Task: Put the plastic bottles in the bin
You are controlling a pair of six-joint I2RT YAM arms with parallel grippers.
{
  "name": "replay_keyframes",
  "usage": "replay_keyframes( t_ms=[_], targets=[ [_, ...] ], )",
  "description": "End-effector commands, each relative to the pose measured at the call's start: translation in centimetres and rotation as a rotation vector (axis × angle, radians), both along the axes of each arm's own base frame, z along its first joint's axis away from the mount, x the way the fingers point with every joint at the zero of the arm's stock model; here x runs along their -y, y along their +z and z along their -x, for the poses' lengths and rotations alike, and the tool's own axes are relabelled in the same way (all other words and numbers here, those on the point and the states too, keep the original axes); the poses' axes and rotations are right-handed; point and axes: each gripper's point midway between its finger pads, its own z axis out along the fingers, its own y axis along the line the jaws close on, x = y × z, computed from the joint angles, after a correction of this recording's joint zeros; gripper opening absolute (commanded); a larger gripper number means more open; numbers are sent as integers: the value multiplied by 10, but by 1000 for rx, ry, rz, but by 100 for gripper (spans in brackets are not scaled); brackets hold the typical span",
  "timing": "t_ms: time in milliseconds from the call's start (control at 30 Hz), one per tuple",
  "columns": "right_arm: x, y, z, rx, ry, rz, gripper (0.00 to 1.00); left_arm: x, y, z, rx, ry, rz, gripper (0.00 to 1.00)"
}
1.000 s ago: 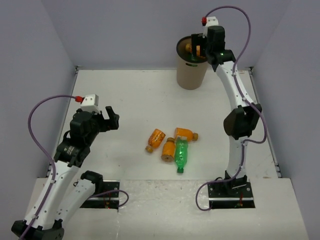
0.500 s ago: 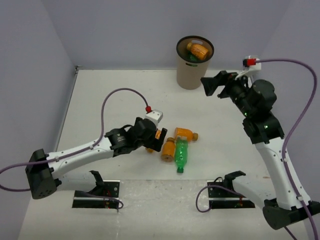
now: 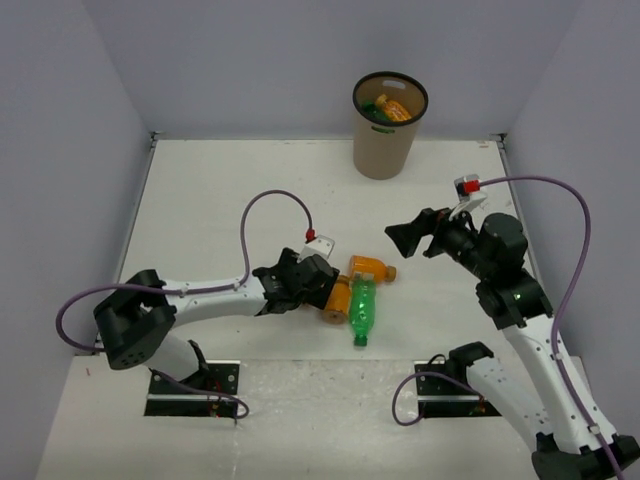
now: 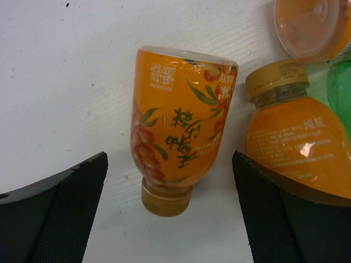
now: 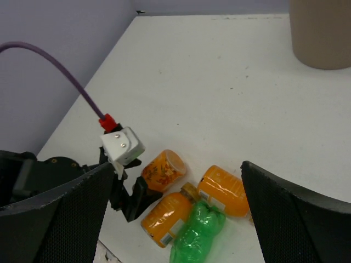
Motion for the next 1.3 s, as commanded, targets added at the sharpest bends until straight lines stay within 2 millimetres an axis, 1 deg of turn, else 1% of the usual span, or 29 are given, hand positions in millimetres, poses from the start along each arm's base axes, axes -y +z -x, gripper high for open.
replay_keyframes(
  t_ms=[0,67,133,167,200,267,333,367,400,433,467,500,533,567,600,633,667,700,733,767,800,867,900,933,967,1033,1100,1133,1267],
  targets=[
    [-13,15,10,57,94,-28,99,2,-8,-23,52,46,36,94],
    [-17,15,15,61,126,-35,99,5,-16,-28,42,42,53,91],
    [-19,12,17,61,145,-36,99,8,-22,-30,38,27,46,83],
    [-20,13,19,63,156,-41,99,8,-25,-31,39,29,33,78],
    [-21,12,20,63,163,-42,99,10,-24,-35,42,38,34,67],
    [-23,10,22,63,180,-46,99,11,-33,-35,23,38,23,61],
    [-25,9,23,58,194,-46,99,10,-32,-38,29,70,28,30],
    [-25,8,22,55,193,-44,99,8,-30,-39,38,79,21,30],
    [-26,7,23,51,194,-45,99,6,-28,-40,43,101,29,15],
    [-27,4,22,45,198,-48,99,1,-21,-41,64,124,30,13],
    [-29,2,22,37,210,-55,99,-1,-17,-41,72,140,43,0],
    [-31,1,21,29,216,-62,99,-5,-12,-41,88,156,44,0],
    [-33,0,20,30,218,-76,99,-6,3,-43,117,172,81,0],
    [-35,0,19,9,219,-107,99,-13,6,-39,127,184,89,0],
    [-40,-3,19,-14,241,-126,99,-13,15,-40,152,194,129,0],
    [-46,-2,20,-25,262,-168,99,-11,39,-39,192,190,209,0],
    [-51,-2,22,-37,290,-191,99,-18,37,-32,205,161,216,0],
    [-58,-6,22,-68,317,-206,99,-5,58,-35,263,128,329,0],
    [-70,-4,27,-85,356,-225,99,6,87,-26,291,43,459,0],
    [-75,-6,25,-102,342,-218,99,3,81,-15,301,-28,476,0],
    [-81,-8,23,-116,324,-210,99,19,124,-1,361,-142,659,0],
    [-100,-8,21,-160,341,-217,99,25,143,19,421,-279,779,0],
    [-107,-3,22,-171,366,-230,99,30,163,39,443,-391,861,0],
    [-121,-8,29,-215,420,-235,99,30,169,47,456,-437,890,0],
    [-128,-7,32,-219,440,-233,99,30,176,60,473,-502,934,0],
    [-149,-6,44,-218,502,-211,99,29,179,67,482,-540,950,0],
    [-160,-3,51,-215,541,-202,99,33,180,74,472,-586,955,0],
    [-167,-4,59,-221,567,-192,99,35,179,77,465,-606,956,0],
    [-186,-18,67,-256,610,-139,99,42,178,84,437,-661,970,0]
  ],
)
